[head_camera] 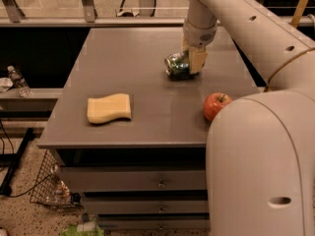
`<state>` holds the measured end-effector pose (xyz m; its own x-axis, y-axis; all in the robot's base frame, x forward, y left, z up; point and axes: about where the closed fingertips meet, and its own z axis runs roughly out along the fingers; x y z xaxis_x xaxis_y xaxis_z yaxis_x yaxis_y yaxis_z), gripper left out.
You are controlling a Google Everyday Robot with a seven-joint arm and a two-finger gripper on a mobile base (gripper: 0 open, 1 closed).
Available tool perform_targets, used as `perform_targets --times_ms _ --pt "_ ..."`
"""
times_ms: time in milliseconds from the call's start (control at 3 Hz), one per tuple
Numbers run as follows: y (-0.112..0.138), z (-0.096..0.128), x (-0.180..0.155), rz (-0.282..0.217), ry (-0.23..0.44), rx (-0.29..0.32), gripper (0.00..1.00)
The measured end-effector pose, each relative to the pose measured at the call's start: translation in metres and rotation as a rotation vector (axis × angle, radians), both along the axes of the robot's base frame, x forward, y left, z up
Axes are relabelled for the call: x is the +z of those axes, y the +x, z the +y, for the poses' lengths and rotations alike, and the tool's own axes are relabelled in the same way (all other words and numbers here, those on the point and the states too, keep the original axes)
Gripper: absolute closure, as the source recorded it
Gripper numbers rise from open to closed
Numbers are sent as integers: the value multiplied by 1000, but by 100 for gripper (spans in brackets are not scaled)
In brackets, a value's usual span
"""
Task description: Move green can near apple
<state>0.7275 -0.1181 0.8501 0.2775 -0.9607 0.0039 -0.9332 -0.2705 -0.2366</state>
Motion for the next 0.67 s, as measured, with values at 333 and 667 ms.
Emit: perform_targets --times_ms 333,667 --pt "-12 -38 -2 13 -8 -35 100" --pt "-30 -83 1 26 -10 -74 100"
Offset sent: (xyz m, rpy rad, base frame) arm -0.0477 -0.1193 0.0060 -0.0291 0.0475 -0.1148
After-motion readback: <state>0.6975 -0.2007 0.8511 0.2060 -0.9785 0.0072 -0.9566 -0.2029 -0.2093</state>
